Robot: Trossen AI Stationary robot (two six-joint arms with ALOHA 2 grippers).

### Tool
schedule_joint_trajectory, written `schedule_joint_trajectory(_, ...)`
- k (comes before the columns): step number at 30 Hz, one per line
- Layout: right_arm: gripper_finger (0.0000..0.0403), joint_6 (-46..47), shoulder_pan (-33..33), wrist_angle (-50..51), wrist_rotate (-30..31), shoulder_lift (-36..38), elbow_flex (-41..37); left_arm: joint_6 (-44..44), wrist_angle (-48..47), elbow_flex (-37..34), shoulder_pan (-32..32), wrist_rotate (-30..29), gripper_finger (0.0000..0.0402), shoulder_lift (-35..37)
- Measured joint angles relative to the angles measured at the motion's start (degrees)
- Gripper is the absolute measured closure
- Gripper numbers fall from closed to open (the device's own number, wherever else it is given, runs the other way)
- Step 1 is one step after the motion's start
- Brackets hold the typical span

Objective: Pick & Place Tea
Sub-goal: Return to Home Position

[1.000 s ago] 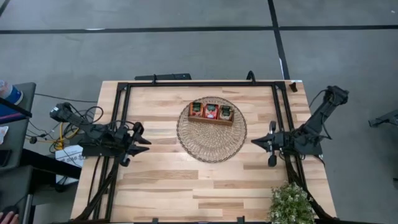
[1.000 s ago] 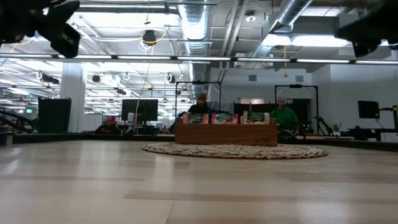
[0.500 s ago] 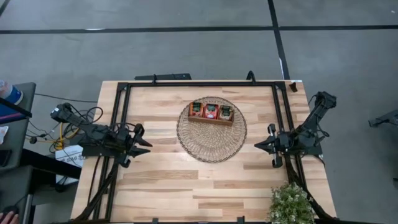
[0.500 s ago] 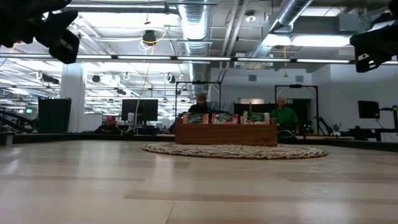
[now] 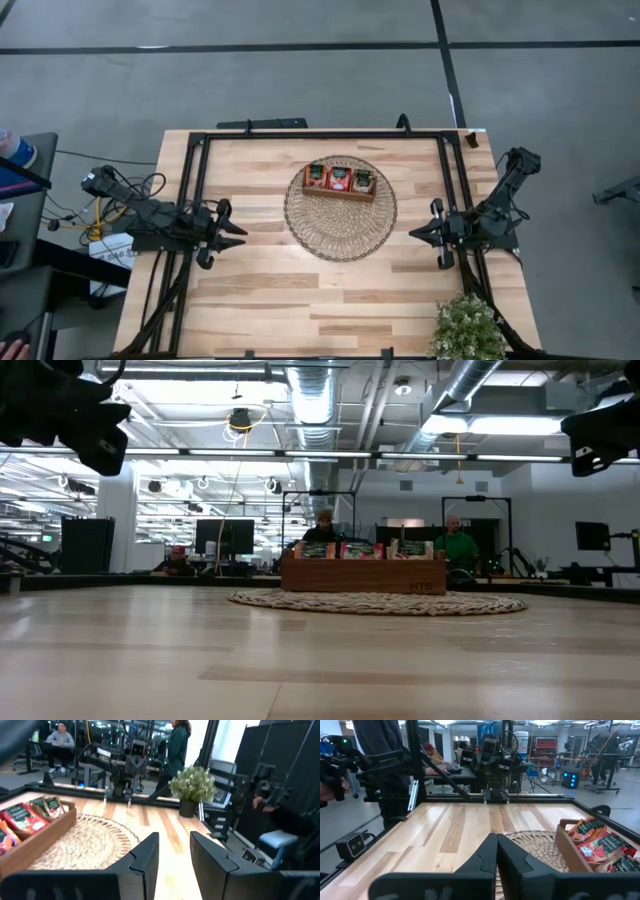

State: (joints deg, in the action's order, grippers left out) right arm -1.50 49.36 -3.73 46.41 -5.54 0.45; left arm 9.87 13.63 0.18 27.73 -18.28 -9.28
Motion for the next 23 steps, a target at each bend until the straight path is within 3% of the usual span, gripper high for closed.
schedule_joint_trajectory(23, 0.0403, 0.0, 0.0, 0.0, 0.0, 0.0, 0.0, 0.0, -3.4, 0.0, 0.0, 0.0, 0.03, 0.0)
